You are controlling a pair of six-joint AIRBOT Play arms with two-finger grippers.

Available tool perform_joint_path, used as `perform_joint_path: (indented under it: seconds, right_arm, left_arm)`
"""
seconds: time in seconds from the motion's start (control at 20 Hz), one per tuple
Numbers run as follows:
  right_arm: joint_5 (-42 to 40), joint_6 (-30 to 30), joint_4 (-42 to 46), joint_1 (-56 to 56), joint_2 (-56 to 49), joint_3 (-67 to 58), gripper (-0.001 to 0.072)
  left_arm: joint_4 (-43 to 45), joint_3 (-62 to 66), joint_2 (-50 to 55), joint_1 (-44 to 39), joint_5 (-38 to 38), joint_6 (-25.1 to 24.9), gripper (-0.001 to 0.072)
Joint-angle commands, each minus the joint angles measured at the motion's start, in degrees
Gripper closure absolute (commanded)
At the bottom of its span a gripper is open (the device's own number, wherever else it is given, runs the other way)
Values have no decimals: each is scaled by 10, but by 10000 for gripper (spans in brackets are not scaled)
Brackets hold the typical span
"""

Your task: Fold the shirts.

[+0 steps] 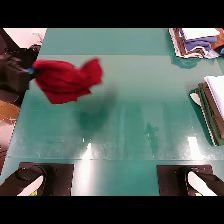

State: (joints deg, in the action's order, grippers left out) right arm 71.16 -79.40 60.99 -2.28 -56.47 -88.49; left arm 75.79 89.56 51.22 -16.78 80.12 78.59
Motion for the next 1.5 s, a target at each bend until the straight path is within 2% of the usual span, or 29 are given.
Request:
perform_joint_path:
  seconds: [0.0, 0.2, 0.3, 0.35, 0.4, 0.45, 0.6, 0.7, 0.85, 1.1, 1.45]
  right_arm:
    - [-8, -1, 0, 0, 0, -47, 694]
    - [9, -1, 0, 0, 0, -54, 693]
    - [17, -1, 1, 0, 0, -53, 694]
    - [17, -1, 1, 0, 0, -53, 694]
    - [17, -1, 1, 0, 0, -53, 693]
    - [17, -1, 2, 0, 0, -53, 694]
    - [17, 0, 5, 0, -1, -53, 694]
    - [19, 0, 5, 0, -2, -53, 694]
    - [19, 0, 5, 0, -2, -53, 693]
    - [19, 0, 5, 0, -2, -53, 694]
    - [20, -1, 5, 0, -2, -53, 694]
  left_arm:
    - [-42, 57, 89, -120, -3, -99, 681]
    - [-50, 57, 228, -158, -15, -161, 679]
    - [-51, 57, 283, -151, -44, -152, 676]
    - [-52, 57, 300, -144, -58, -139, 517]
    - [-52, 57, 314, -134, -68, -113, 152]
    - [-52, 56, 320, -121, -71, -86, -10]
    - [-61, 56, 314, -62, -30, -39, 3]
    - [-112, 29, 306, -24, 18, -11, 3]
    - [-193, -113, 277, -16, 9, -10, 3]
    - [-211, -340, 218, -85, -125, -3, 3]
    - [-209, -399, 216, -183, -269, 46, 3]
